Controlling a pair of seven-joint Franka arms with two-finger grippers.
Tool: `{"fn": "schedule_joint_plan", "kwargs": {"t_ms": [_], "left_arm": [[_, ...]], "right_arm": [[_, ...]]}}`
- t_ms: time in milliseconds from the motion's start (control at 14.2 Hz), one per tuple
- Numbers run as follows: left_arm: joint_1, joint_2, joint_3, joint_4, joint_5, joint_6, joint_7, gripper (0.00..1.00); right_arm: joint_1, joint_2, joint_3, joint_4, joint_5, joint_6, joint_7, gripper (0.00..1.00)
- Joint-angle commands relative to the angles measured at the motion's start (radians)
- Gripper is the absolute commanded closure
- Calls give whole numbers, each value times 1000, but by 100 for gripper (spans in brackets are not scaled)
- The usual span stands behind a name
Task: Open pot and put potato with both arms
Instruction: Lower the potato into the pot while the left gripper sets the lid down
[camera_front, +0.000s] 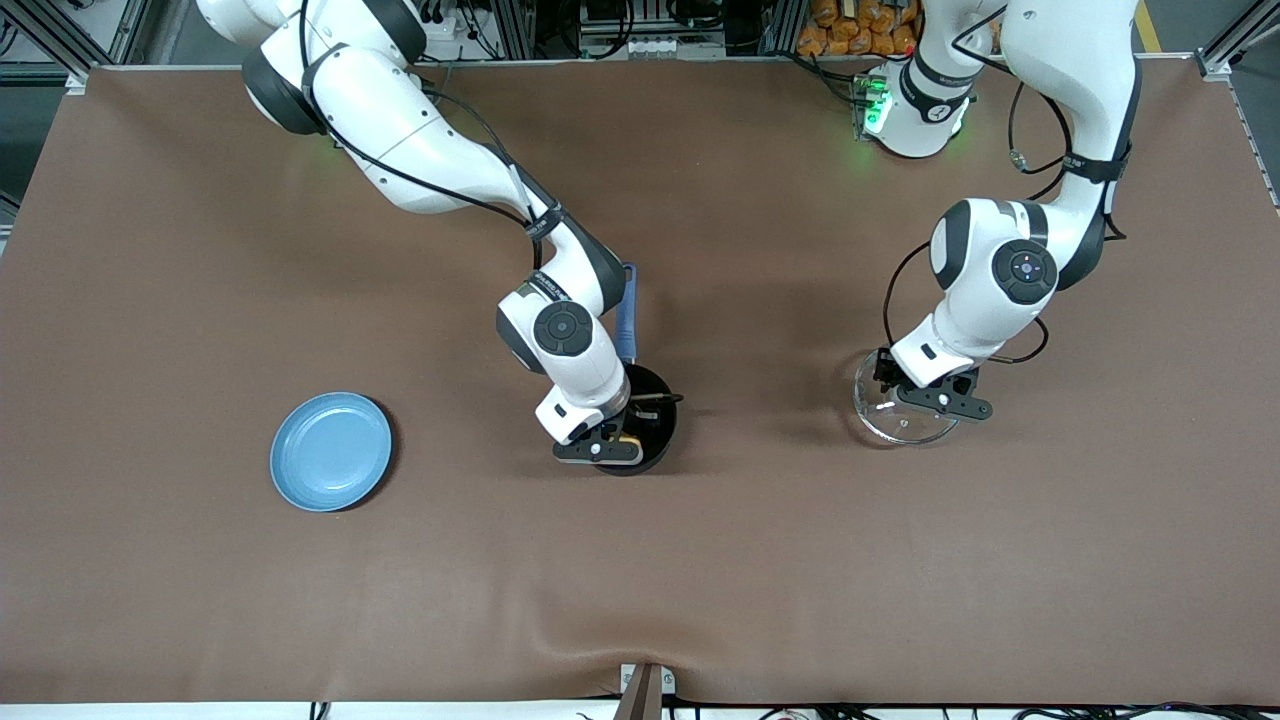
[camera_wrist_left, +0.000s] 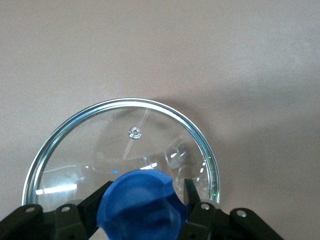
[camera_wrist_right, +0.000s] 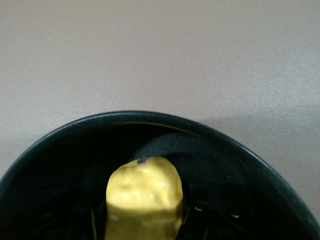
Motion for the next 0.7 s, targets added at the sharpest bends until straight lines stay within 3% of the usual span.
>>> {"fn": "schedule_joint_plan", "kwargs": {"t_ms": [0,70,141,211,634], "left_arm": [[17,20,-5,-3,-12,51,29,100],[18,32,-7,-1,-12,63,38,97],[18,40,-7,2,-12,66,41,58],[18,40,-7,3,-12,66,43,1],[17,29,-7,6,-9,65,47,0]], "right_arm": [[16,28,-15,36,-23,1,36,46],[13,23,-15,36,-23,-3,36,17],[11,11,-15,35,-22,-7,34,0],[11,-12,-15,28,-22,-16,33,0],[7,-139,-23,25,-23,-218,34,0]]}}
